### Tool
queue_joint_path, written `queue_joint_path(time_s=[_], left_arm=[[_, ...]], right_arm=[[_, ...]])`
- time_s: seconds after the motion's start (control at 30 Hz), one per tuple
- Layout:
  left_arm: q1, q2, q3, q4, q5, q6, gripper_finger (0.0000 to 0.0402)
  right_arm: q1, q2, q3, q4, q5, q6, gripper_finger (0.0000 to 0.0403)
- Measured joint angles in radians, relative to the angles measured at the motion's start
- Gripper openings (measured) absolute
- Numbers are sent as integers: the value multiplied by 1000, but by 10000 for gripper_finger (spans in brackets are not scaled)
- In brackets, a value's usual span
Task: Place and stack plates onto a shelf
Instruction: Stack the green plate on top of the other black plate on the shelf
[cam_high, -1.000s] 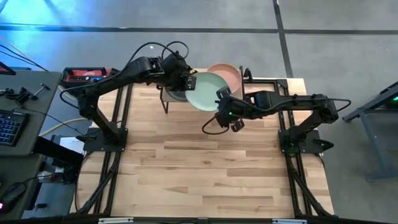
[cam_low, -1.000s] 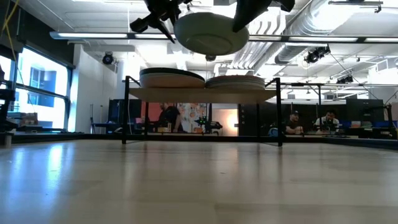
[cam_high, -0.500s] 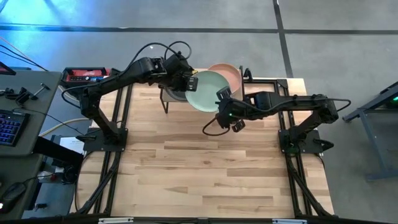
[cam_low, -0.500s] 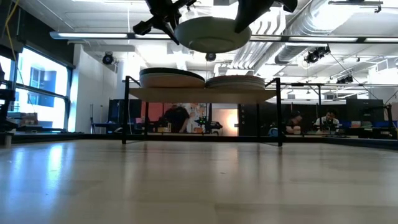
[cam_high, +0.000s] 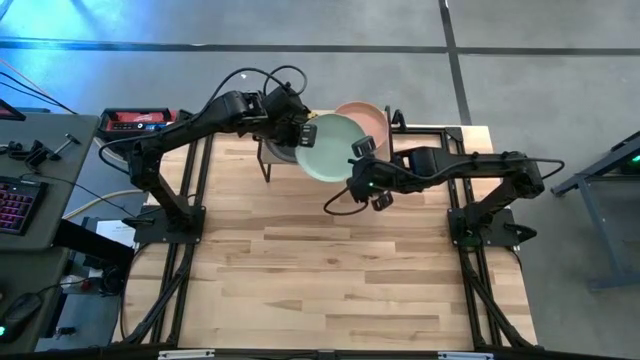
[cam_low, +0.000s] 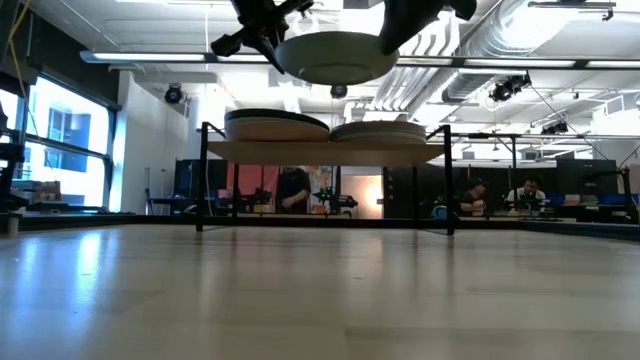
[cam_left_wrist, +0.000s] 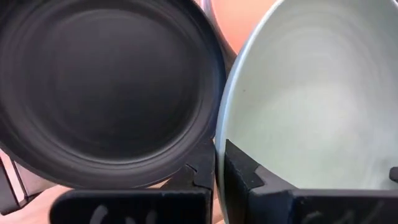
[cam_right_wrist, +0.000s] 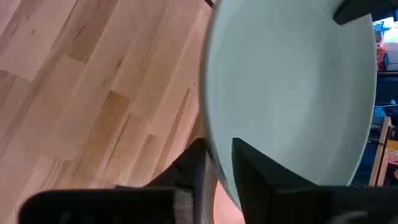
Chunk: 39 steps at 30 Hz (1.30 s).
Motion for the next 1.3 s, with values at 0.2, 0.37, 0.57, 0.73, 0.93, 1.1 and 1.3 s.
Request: queue_joint_path(time_s=[0.2,0.37,0.57,0.73,0.93,1.1,1.3], left_arm=[[24,-1,0,-50,8,17,1],[63,-1,0,-88,8,45,1],[134,-1,0,-96,33,96,1],[203,-1,0,-118,54,149,0],[289,-1,0,-173,66,203,0],[337,-1,0,-184,89,242,0],[373,-2,-14,-211,97,260,0]], right_arm=[[-1,-38,-1,-1,11,17,90],[-20,-107,-1,6,16,54,101],[-49,-187,-1,2,9,115,101],[-68,-236,-1,-9,9,170,101],[-73,-261,-1,-24,5,206,102],[-73,-263,-1,-28,-1,234,102],[-73,-263,-1,-27,-1,235,102]])
